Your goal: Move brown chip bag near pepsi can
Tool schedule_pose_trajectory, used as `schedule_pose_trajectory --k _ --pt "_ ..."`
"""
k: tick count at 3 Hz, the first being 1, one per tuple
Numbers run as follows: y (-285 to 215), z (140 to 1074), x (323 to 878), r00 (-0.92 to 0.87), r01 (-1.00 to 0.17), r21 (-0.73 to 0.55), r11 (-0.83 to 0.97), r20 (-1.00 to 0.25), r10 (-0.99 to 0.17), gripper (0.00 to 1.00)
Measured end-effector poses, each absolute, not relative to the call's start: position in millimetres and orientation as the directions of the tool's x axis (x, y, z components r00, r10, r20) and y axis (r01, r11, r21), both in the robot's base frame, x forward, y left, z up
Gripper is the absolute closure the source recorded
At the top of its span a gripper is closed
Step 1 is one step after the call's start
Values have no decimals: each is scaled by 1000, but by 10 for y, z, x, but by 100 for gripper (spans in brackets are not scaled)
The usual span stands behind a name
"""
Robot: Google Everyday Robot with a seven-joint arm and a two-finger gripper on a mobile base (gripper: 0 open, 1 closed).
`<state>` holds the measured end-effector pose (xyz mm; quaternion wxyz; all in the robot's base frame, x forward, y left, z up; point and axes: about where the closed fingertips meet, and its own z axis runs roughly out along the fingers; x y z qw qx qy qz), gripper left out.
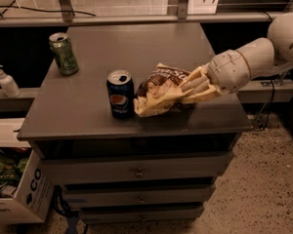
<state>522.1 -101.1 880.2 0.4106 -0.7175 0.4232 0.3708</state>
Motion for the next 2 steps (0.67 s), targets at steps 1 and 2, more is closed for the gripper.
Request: schedule_pose_trajectory --k 1,2 --pt "-940 8721 5192 355 -912 -258 -320 -886 -297 100" --pt "-939 8737 5206 361 -912 -262 -317 -879 -311 82"
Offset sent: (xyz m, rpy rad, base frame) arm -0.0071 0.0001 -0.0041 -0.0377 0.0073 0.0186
